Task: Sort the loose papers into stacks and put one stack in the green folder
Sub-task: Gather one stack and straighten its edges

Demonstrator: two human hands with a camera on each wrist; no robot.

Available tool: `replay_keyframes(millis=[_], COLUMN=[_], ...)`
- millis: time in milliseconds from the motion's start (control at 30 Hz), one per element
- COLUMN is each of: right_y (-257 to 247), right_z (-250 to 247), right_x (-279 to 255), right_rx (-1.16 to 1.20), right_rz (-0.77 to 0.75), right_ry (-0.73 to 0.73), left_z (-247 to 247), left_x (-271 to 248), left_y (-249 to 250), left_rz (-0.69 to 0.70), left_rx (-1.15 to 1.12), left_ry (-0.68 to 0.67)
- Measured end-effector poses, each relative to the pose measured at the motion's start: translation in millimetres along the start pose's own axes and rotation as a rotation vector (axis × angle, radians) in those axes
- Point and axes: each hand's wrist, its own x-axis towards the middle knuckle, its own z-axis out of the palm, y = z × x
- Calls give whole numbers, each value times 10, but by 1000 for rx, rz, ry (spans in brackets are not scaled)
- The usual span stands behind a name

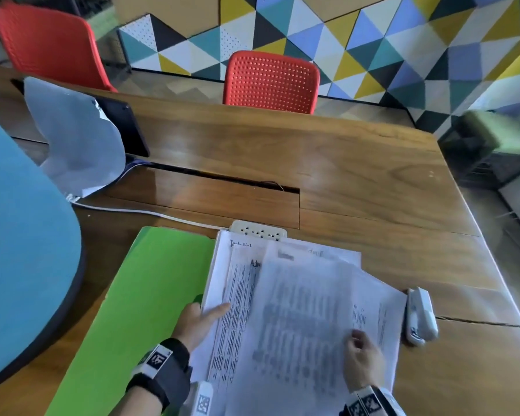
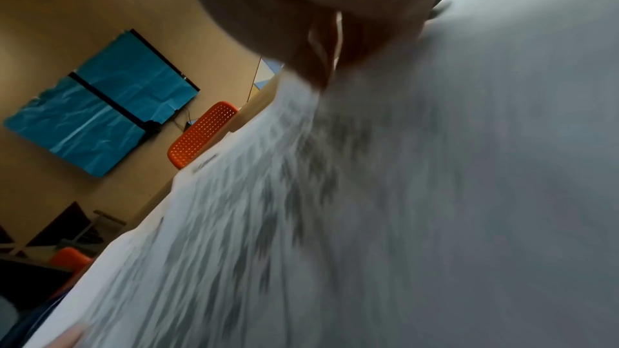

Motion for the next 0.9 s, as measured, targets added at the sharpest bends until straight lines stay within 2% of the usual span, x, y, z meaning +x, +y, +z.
replay_keyframes(millis=[67, 167, 200, 267, 333, 367, 433, 500, 700, 767, 833, 900], right_y=[-60, -269, -322, -437, -435, -391, -236, -53, 205, 213, 158, 49], right_z=[134, 386, 450, 462, 353, 259, 15, -181, -312, -323, -326, -343], right_x=[-95, -308, -361, -414, -280, -179, 30, 175, 299, 334, 309, 267], right_rx=[16, -12, -36, -50, -45, -76, -133, -131, -89, 66, 152, 58], right_rz=[-130, -274, -319, -313, -188, -79, 206, 441, 650, 629, 475, 278], right_ry=[-188, -384, -406, -394, -283, -189, -8, 94, 140, 74, -43, -48], left_z=[20, 3, -7, -32, -82, -132, -293, -474, -626, -615, -609, -590], left_x=[-5, -19, 16, 86, 141, 142, 108, 127, 155, 119, 115, 89], left_y=[45, 51, 1, -146, -220, -206, -117, -103, -149, -122, -114, -70], left_rz=[5, -7, 4, 17, -1, -5, 31, 55, -41, -34, -14, -40], left_rx=[10, -2, -7, 14, -9, -47, -66, -51, -22, -9, -10, -34], left_ry=[-14, -22, -22, -47, -71, -95, -34, -18, -3, -9, -20, -28])
